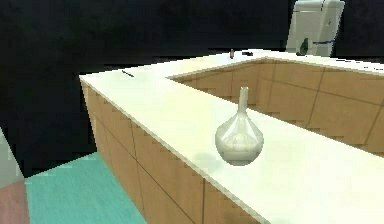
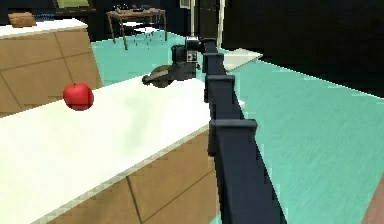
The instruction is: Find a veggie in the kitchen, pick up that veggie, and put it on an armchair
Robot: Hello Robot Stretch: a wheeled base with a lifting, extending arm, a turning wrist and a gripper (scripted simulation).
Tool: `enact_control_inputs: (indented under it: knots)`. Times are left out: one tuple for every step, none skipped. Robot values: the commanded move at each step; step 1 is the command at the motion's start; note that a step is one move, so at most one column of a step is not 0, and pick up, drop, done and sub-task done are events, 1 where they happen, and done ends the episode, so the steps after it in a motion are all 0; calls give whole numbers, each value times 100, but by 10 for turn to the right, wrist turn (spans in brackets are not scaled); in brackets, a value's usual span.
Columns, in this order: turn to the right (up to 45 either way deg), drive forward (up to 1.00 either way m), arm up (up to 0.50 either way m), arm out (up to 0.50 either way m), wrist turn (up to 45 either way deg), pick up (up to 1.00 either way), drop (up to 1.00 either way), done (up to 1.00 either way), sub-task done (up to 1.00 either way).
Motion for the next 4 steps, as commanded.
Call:
enact_control_inputs:
  knots:
    - [0, 0, 2, 0, 0, 0, 0, 0, 0]
    - [0, 0, 0, 0, -450, 0, 0, 0, 0]
    - [0, 0, 0, 0, -450, 0, 0, 0, 0]
    - [0, 0, 0, 0, -90, 0, 0, 0, 0]
